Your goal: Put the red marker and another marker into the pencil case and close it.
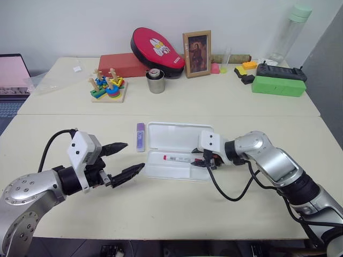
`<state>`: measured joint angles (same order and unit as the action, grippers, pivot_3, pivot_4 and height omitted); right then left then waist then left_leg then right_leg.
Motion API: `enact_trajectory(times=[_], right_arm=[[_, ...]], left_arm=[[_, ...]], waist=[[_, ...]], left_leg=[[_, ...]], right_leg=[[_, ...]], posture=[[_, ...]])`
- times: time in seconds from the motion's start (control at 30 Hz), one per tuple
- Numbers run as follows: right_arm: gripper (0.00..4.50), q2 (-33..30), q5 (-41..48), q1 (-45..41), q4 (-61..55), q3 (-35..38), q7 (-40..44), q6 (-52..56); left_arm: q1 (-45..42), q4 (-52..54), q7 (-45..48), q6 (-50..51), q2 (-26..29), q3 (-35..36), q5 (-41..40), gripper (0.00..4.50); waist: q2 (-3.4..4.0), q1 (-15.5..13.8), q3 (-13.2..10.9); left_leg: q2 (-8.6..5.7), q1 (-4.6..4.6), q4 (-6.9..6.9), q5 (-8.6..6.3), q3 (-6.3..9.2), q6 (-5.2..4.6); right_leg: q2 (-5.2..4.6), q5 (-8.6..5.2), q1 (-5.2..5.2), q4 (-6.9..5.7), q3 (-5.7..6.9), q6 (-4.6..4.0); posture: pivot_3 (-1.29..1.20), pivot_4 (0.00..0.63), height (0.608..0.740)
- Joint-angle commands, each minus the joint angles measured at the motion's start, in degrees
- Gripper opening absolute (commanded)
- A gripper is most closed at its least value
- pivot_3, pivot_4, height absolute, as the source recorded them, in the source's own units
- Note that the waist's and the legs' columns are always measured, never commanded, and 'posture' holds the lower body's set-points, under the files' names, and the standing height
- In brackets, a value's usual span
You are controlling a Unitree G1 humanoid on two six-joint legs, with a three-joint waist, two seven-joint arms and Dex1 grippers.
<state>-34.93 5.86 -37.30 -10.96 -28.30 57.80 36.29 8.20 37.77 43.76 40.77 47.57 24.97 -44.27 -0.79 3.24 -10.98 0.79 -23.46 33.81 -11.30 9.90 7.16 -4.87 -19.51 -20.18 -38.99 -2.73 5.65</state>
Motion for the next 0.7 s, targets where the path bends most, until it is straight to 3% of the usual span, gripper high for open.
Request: enact_trajectory(times=[0.03, 0.13, 0.23, 0.33, 0.53, 0.7], right_arm=[[2.88, -0.2, 1.0, -0.3, -2.5, 1.7, 1.4, 0.2], [3.82, -0.3, 1.8, -0.3, -3.4, 2.6, 2.0, 1.0], [4.47, -0.6, 2.9, -0.4, -4.4, 3.6, 2.5, 1.7], [4.47, -1.5, 5.0, -0.3, -6.3, 5.3, 3.9, 2.4], [4.47, -2.1, 14.9, -2.5, -10.0, 13.7, 7.1, 7.0], [4.47, 2.8, 18.1, -8.3, -4.2, 21.3, 0.3, 7.9]], left_arm=[[-0.5, 1.3, -0.5, -0.3, 0.0, -0.1, -0.8, 4.50], [-0.9, 1.2, -0.9, -0.2, 0.0, -0.3, -1.1, 4.50], [-2.0, 0.5, -2.2, 0.3, -0.9, 0.2, -2.8, 4.50], [-4.5, -0.3, -5.6, 1.3, -2.1, 1.2, -4.2, 4.50], [-13.2, -2.5, -15.8, 4.3, -5.4, 5.5, -15.0, 4.50], [-18.6, -8.3, -27.8, 3.9, -7.5, 2.3, -6.9, 4.50]], waist=[[0.00, 0.0, 0.0], [0.00, 0.0, 0.0], [0.00, 0.0, 0.0], [-0.01, 0.0, 0.0], [-0.03, -0.1, 0.0], [-0.02, 0.2, 0.0]], left_leg=[[0.00, 0.00, 0.00, 0.00, 0.00, 0.00], [0.00, 0.00, 0.00, 0.00, 0.00, 0.00], [0.00, 0.00, 0.00, 0.00, 0.00, 0.00], [0.00, 0.00, 0.01, 0.00, 0.00, 0.00], [0.00, -0.01, 0.04, 0.00, 0.03, 0.00], [0.00, 0.05, 0.04, 0.00, 0.03, 0.00]], right_leg=[[0.00, 0.00, 0.00, 0.00, 0.00, 0.00], [0.00, 0.00, 0.00, 0.00, 0.00, 0.00], [0.00, 0.00, 0.00, 0.00, 0.00, 0.00], [0.00, 0.00, 0.01, 0.00, 0.00, 0.00], [0.00, 0.00, 0.04, 0.00, 0.02, 0.01], [0.00, 0.00, 0.06, -0.04, 0.02, 0.01]], posture=[[0.00, 0.150, 0.740], [0.00, 0.150, 0.740], [0.00, 0.150, 0.740], [0.00, 0.150, 0.740], [0.00, 0.150, 0.740], [0.00, 0.150, 0.740]])
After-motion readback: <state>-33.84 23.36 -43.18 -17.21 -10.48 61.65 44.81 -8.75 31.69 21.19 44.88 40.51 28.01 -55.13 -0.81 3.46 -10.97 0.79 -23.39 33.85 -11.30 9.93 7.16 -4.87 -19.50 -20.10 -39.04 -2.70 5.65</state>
